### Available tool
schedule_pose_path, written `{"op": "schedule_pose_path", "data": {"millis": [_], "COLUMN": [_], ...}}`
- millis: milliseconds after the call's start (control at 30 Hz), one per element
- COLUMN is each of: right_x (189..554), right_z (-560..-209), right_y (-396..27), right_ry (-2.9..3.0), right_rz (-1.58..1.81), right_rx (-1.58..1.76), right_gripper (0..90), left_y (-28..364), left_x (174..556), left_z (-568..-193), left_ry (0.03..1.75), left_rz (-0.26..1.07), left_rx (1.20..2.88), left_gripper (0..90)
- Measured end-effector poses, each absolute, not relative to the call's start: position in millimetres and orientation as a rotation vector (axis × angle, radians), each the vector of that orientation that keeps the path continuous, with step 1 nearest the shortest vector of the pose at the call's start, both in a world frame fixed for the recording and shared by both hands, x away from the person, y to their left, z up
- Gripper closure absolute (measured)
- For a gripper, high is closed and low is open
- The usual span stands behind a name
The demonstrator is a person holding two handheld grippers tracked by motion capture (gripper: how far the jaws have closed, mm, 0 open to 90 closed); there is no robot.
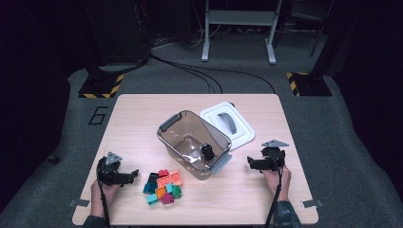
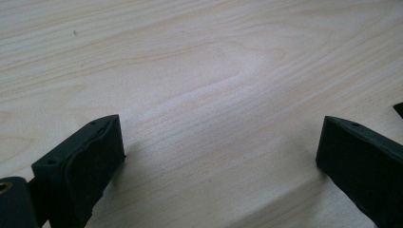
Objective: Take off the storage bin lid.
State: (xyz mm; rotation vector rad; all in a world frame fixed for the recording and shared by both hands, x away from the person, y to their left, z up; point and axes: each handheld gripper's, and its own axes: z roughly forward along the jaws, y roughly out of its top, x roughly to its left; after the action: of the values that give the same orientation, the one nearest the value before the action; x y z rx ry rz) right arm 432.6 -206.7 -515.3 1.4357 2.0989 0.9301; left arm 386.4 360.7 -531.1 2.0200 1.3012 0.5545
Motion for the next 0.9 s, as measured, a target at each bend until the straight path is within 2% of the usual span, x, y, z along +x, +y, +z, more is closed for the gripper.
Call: {"op": "schedule_pose_path", "data": {"millis": [400, 900], "right_x": [437.3, 438.3], "right_z": [-526.6, -527.8], "right_y": [-205.9, -203.7], "right_ry": [2.091, 2.089], "right_rz": [0.905, 0.886], "right_rx": [1.466, 1.457], "right_gripper": [1.8, 1.3], "left_y": [360.7, 356.8], "left_x": [385.4, 368.6], "left_z": [-528.6, -511.9], "left_ry": [1.305, 1.272], "left_rz": [0.531, 0.497], "left_rx": [2.057, 1.968], "left_gripper": [0.0, 1.1]}}
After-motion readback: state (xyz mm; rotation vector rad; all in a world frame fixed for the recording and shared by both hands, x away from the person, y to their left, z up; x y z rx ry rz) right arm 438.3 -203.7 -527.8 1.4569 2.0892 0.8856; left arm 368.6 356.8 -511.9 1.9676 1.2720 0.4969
